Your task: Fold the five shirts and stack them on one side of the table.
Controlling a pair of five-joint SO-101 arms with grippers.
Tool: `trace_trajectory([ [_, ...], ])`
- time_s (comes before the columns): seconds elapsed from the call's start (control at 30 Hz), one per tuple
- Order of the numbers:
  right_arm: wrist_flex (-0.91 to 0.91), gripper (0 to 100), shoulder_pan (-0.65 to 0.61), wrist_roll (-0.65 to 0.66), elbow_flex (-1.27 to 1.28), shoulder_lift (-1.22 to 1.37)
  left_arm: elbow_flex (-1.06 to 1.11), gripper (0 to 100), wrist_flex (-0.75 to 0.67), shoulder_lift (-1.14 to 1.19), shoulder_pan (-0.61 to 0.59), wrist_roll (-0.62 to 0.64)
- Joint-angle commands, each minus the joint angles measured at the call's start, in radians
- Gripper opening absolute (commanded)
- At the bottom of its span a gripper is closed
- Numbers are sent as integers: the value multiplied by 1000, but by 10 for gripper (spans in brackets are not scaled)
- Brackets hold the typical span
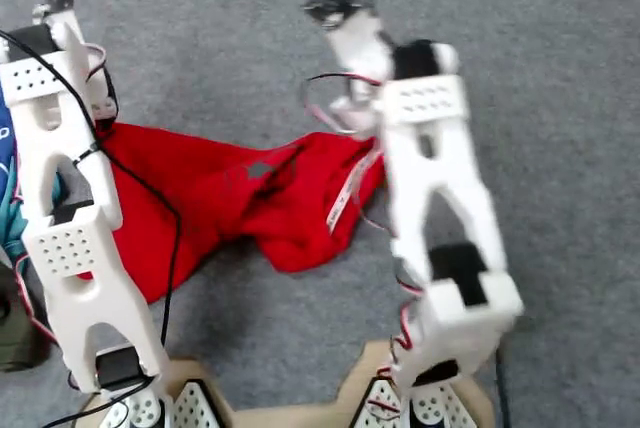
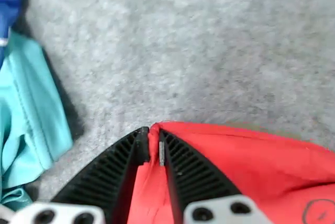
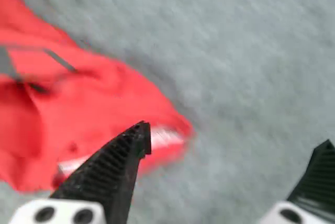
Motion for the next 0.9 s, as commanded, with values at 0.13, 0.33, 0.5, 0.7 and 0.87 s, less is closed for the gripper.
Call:
trace_trajectory([
  [0.13, 46, 446, -143, -230, -355, 328, -17, 19, 11, -13, 32, 5],
  [0.33, 201, 307, -111, -281, -541, 608, 2, 19, 11, -13, 25, 5],
  [0.5, 365, 63, -79, -276, -756, 776, -3, 19, 11, -7, 32, 3],
  [0.7, 390, 4, -35, -281, -868, 816, -18, 19, 11, -15, 35, 3],
  [0.87, 390, 5, 5, -276, -905, 639, -170, 19, 11, -15, 20, 8],
])
